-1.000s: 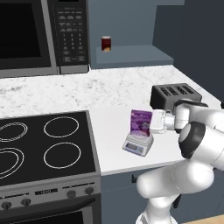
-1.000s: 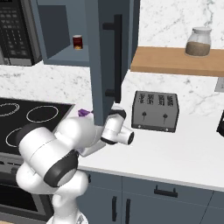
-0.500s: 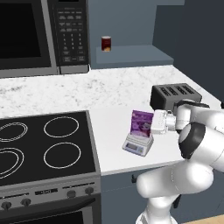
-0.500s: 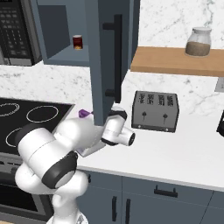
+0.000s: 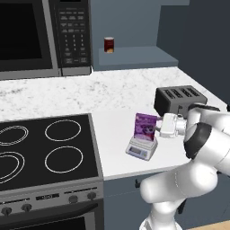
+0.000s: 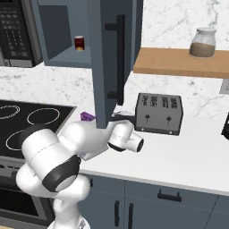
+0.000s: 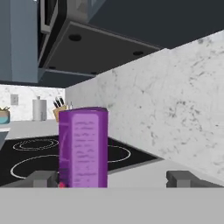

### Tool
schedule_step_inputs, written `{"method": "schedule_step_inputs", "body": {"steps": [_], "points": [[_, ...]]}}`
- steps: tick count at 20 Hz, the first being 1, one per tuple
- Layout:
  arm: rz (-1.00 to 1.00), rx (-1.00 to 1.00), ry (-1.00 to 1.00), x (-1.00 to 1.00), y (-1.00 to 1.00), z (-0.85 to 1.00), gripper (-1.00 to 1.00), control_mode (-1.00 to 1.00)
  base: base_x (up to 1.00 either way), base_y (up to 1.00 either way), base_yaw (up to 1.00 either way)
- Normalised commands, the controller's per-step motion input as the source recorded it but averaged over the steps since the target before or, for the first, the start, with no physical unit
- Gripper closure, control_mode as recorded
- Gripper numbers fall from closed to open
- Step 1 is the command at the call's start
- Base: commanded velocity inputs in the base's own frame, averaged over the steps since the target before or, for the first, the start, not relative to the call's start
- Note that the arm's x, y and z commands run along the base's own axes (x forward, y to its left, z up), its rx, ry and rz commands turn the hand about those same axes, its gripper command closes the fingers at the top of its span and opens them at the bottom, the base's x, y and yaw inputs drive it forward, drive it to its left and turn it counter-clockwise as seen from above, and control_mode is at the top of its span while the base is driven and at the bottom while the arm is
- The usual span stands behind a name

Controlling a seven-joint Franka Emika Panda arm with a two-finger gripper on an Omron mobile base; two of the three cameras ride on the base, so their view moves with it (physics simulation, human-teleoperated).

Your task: Pick the cereal and place it on the digital scale for weighing, and close the cabinet.

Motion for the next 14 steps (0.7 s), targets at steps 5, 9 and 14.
{"method": "schedule_step_inputs", "body": {"steps": [5,9,14], "points": [[0.0,0.02,-0.22,-0.36,-0.21,-0.01,-1.0,-1.0,0.0,0.0,0.0],[0.0,0.02,-0.35,-0.62,-0.11,0.01,-1.0,-1.0,0.0,0.0,0.0],[0.0,0.01,-0.38,-0.71,-0.04,0.15,-1.0,-1.0,0.0,0.0,0.0]]}}
